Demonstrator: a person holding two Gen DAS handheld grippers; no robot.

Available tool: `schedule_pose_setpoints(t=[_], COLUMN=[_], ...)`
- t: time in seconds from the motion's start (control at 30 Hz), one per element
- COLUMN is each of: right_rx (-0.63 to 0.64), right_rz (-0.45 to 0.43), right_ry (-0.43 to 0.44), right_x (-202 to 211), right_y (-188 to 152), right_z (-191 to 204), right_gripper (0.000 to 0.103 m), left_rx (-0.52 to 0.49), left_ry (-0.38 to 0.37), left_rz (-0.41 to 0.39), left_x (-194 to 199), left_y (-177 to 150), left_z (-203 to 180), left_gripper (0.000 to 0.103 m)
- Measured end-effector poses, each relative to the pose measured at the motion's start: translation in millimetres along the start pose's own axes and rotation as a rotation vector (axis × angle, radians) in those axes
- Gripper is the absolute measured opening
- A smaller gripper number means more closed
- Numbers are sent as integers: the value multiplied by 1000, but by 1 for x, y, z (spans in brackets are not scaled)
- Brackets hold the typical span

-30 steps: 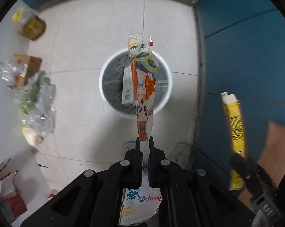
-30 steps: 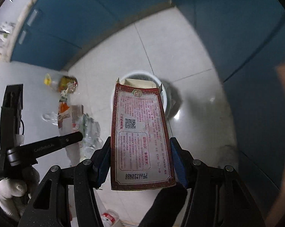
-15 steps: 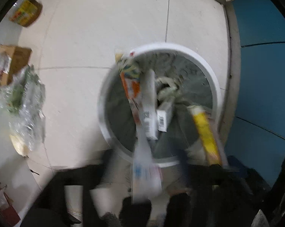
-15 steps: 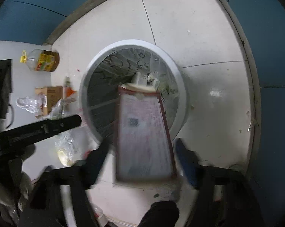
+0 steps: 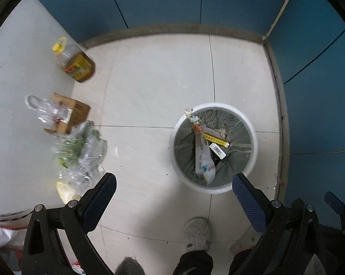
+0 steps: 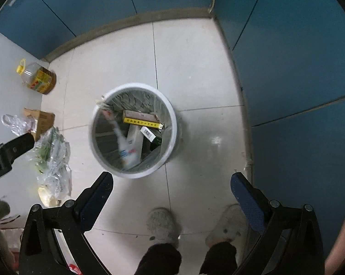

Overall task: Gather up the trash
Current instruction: 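Raise both tools from the bin back toward the counter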

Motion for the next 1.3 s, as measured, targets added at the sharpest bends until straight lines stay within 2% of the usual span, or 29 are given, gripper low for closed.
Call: schedule_pose_setpoints(t=[0.13,0.43,0.7,0.83,1.03,1.13,1.27,1.3], right_rx=[6,55,66,66,-10,-105,-260,-318], right_rz=[-66,-234,-321,-349,-382,-409,-454,-464], right_ry=[-1,-20,14,53,137,155,131,109], right_x=[75,255,391,436,469,492,514,519], right_y=[-3,-11,-28,-39,-46,-46,-49,-56], right_z=[1,2,-7,-10,-27,-60,-131,-161], right_gripper=[103,103,103,103,103,103,103,103], left_rx=[6,-10,-7,-1,-20,-59,-148,-177], left_ry=[3,-41,-78,-72,29,38,7,-14], left_rz=[-50,-151,-217,-239,-314,-380,-431,-433], left_x=[70,219,326,362,405,428,448,451], left_y=[-7,-18,-34,-42,-43,-31,-18,-15], left_z=[6,9,12,11,3,-25,-85,-105], left_gripper=[103,103,103,103,103,103,103,103])
Point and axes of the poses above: each gripper's, at about its wrist camera, not at the fingertips, and x roughly against the way its jaws point, z to its left, y to its top, the point moved 8 cm from there along -x, roughly the way its jaws point, and after that the axes turned 4 degrees about -z, right-handed, at the moved point
